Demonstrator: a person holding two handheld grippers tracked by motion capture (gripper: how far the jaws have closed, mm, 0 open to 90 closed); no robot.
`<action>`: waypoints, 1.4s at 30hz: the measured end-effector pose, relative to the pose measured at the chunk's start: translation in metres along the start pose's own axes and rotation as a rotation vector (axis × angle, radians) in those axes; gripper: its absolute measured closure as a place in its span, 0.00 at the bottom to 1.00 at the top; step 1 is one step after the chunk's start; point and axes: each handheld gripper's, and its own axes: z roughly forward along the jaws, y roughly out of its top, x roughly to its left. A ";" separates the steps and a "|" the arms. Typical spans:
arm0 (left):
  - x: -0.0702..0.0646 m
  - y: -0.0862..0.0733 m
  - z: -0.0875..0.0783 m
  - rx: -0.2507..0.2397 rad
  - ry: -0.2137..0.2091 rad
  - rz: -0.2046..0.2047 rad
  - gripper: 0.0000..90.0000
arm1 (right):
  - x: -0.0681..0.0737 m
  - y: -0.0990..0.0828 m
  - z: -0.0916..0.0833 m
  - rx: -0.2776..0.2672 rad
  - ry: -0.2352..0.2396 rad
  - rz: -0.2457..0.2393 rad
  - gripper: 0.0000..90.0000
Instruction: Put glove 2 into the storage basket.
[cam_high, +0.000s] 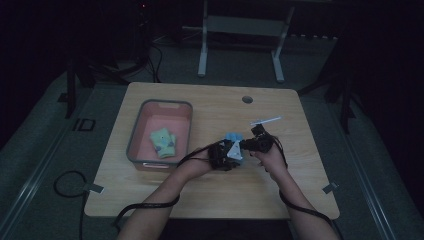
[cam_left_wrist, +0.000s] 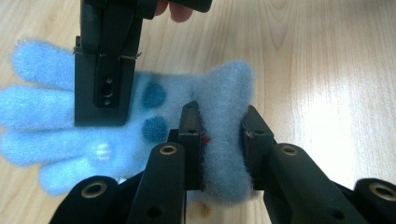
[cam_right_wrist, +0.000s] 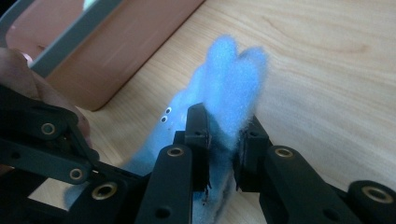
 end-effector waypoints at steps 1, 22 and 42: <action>0.001 0.001 -0.003 0.003 0.005 0.004 0.83 | 0.001 0.001 -0.001 -0.001 0.000 -0.003 0.87; 0.017 0.004 -0.058 0.032 0.063 0.018 0.83 | 0.036 0.046 -0.007 -0.044 0.020 -0.070 0.87; 0.027 -0.017 -0.097 0.084 0.098 0.012 0.83 | 0.068 0.077 0.017 -0.038 0.050 -0.129 0.87</action>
